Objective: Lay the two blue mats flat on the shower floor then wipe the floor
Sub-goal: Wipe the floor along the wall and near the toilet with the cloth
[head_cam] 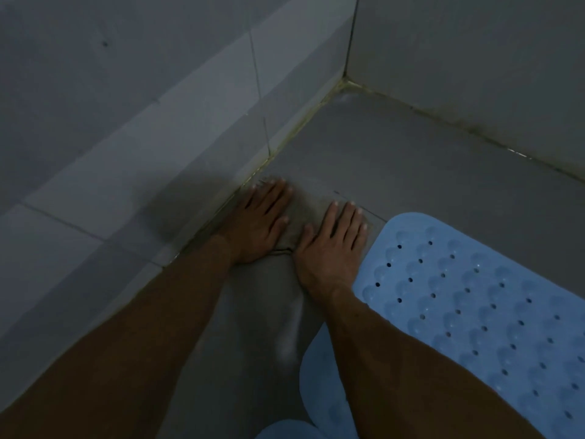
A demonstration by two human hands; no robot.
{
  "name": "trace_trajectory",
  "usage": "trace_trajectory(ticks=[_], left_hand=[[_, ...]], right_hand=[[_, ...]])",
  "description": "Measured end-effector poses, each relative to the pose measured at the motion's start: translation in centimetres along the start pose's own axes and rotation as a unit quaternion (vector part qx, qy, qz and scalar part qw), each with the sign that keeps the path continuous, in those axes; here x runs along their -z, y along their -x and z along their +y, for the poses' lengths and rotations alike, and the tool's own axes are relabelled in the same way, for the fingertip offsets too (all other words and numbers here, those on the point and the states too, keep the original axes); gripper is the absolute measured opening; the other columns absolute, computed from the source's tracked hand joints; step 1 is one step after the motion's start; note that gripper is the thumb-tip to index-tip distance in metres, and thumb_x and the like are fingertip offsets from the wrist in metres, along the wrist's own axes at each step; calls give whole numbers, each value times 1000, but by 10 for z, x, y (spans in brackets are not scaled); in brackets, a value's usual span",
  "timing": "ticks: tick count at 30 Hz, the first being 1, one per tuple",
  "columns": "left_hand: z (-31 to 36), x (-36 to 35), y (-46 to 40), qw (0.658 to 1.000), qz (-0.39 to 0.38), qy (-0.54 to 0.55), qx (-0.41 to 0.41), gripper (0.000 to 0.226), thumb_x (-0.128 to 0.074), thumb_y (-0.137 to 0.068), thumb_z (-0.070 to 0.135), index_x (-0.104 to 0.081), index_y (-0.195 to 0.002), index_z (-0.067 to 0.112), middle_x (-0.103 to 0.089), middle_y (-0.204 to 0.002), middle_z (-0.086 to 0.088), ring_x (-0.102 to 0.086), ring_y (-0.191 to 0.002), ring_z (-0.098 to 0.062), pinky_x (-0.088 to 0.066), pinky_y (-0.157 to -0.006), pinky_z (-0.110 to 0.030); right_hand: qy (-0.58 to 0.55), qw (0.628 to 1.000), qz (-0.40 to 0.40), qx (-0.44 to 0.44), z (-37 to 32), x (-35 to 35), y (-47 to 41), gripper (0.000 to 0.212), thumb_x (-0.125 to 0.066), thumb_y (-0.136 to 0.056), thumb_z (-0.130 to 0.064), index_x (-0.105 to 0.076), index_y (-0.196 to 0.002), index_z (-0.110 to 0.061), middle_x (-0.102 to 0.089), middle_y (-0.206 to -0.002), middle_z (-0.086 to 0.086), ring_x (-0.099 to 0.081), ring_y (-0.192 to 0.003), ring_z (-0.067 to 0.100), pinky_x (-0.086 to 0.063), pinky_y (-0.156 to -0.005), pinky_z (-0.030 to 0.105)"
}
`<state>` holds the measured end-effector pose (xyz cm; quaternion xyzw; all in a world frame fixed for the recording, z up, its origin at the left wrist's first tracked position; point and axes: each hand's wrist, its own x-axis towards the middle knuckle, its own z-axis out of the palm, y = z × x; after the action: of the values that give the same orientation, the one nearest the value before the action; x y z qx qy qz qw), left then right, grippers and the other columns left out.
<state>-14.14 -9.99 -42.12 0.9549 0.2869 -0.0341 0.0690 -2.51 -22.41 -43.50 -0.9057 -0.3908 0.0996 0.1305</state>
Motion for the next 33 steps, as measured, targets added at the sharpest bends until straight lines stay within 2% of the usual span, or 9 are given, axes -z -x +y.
trace_trajectory(ticks=[4, 7, 11, 14, 17, 21, 28, 33], left_hand=[[2, 3, -1, 999, 18, -42, -8, 60, -17, -103, 41, -8, -156, 14, -3, -163, -3, 0, -150, -18, -4, -122, -42], [-3, 3, -13, 998, 18, -51, -9, 60, -19, -102, 41, -17, -155, 12, -11, -162, -5, -9, -150, -20, -9, -121, -41], [-4, 8, -59, 998, -4, -64, 10, 62, -12, -101, 44, -17, -155, 14, -15, -162, -7, -15, -149, -23, -11, -120, -42], [12, 11, -114, 998, -1, -36, 48, 67, -4, -97, 49, -10, -156, 18, -9, -162, -5, -9, -150, -21, -4, -120, -39], [36, 11, -161, 998, 9, -25, 62, 68, -4, -97, 47, -8, -156, 15, -3, -163, -6, -3, -150, -22, -3, -121, -42], [74, 11, -200, 998, 11, -32, 57, 70, -3, -96, 45, -10, -155, 8, -7, -162, -12, -7, -150, -28, -6, -121, -47], [150, 3, -230, 998, 20, -20, 49, 69, -6, -96, 44, -9, -155, 7, -6, -162, -14, -4, -149, -29, -2, -121, -44], [210, -1, -241, 999, 14, -6, 28, 68, -6, -97, 44, -4, -155, 8, 1, -162, -14, 2, -150, -28, 2, -121, -44]], right_hand=[[-17, 1000, 18, -13, 0, 4, 0, 73, -28, -99, -47, -15, -158, -7, -8, -165, 19, -2, -153, 32, 3, -124, 47], [-19, 1000, -12, -6, -2, 6, -11, 75, -27, -98, -48, -12, -158, -7, -5, -165, 19, 2, -153, 33, 8, -123, 46], [-39, 999, 15, 1, 7, 15, -60, 73, -34, -98, -46, -20, -157, -6, -11, -164, 20, -5, -153, 33, 7, -122, 45], [-37, 999, 7, 35, 34, 21, -110, 71, -30, -100, -46, -16, -158, -8, -9, -165, 18, -1, -153, 31, 9, -122, 44], [-33, 997, 11, 68, 70, 33, -147, 69, -30, -102, -46, -16, -158, -9, -10, -166, 16, -2, -153, 31, 7, -123, 44], [-12, 996, -8, 86, 115, 56, -174, 68, -22, -103, -48, -9, -160, -12, 1, -167, 11, 6, -153, 27, 7, -123, 43], [14, 996, -20, 82, 192, 88, -182, 67, -15, -103, -50, -1, -160, -17, 6, -167, 7, 10, -153, 22, 8, -123, 42], [6, 998, 2, 64, 250, 104, -168, 66, -21, -103, -50, -9, -160, -18, -3, -168, 6, 4, -154, 21, 9, -123, 39]])
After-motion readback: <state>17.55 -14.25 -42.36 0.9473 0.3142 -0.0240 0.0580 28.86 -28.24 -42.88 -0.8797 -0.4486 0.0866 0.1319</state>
